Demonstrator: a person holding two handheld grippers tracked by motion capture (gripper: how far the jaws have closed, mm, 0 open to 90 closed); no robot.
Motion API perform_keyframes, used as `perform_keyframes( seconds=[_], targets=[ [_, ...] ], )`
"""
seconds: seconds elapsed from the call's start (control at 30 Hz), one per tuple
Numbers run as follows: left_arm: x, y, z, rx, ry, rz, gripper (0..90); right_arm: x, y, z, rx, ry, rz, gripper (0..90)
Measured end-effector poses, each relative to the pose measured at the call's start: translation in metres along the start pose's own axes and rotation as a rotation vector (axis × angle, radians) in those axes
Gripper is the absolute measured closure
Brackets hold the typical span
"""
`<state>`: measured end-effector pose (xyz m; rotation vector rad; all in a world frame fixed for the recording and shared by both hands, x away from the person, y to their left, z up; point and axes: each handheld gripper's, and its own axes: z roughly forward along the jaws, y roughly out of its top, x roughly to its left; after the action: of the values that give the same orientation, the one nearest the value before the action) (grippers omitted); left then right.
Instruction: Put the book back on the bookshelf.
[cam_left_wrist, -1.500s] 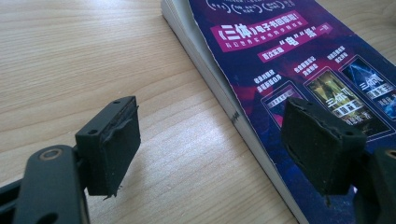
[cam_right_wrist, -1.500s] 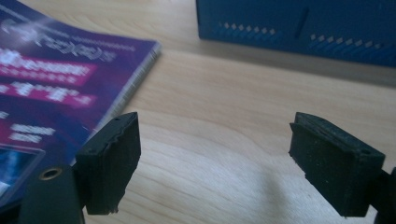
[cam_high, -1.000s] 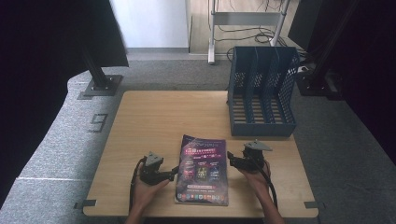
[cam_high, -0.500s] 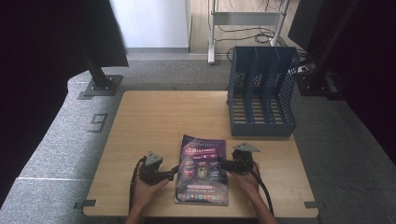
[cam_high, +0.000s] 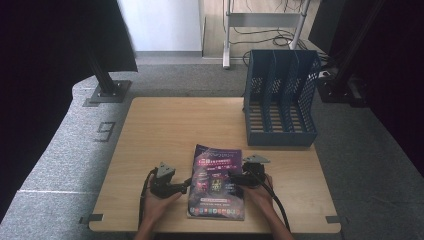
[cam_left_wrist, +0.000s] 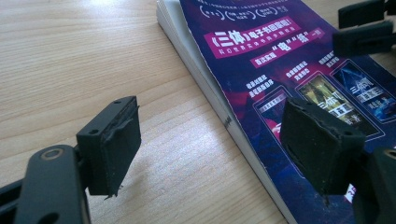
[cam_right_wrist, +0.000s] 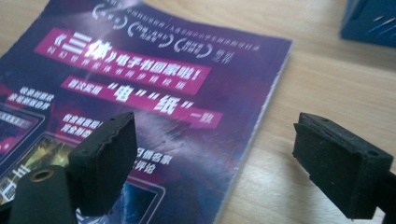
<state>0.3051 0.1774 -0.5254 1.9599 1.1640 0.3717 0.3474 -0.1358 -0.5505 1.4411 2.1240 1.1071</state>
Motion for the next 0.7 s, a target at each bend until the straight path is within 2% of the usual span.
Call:
perform_keyframes(
  seconds=[0.03,0.4,0.7],
  targets=[
    [-0.0004,0.0001,-0.0006,-0.001,0.000,0.000,20.6,0.0021,-0.0013,0.0026,0.014,-0.003,-0.007,13.6],
    [0.0022,0.0015,-0.0050,-0.022,-0.008,-0.016,20.6,0.0081,-0.0019,0.0027,0.004,0.007,-0.027,22.7],
    [0.0025,0.0010,-0.0044,-0.018,-0.005,-0.013,20.7,0.0087,-0.0035,0.0019,-0.004,0.009,-0.030,24.0]
  ],
)
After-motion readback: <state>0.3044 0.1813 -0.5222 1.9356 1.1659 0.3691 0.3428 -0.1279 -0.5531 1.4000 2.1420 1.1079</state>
